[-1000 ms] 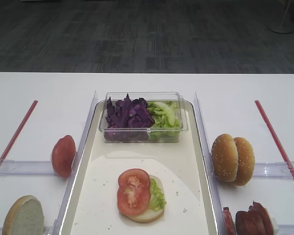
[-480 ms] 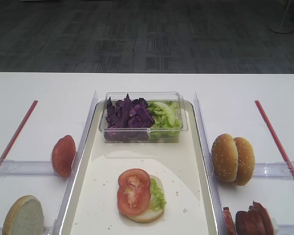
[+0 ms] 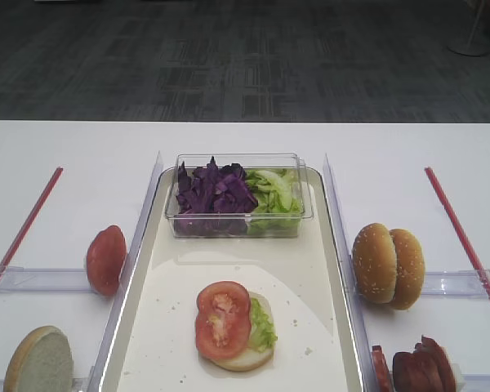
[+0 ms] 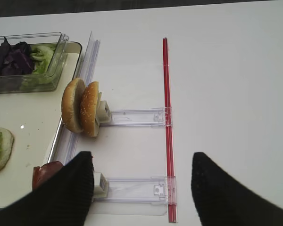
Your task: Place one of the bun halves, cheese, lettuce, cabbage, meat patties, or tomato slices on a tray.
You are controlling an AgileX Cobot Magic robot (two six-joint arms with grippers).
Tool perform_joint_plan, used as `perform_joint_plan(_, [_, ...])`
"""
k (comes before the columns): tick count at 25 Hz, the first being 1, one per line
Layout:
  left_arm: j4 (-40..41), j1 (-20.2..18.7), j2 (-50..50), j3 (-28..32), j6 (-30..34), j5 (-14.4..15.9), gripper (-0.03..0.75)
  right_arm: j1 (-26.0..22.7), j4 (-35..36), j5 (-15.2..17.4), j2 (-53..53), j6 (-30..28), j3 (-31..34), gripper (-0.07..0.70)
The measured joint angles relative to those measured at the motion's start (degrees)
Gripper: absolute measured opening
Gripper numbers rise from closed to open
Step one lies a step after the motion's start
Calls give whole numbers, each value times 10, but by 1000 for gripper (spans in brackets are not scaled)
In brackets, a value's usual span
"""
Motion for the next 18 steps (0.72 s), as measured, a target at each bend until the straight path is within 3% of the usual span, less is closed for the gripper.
perform_joint_plan(18, [0, 0, 0, 2, 0, 0, 475, 0, 0, 0, 0, 0, 0, 478])
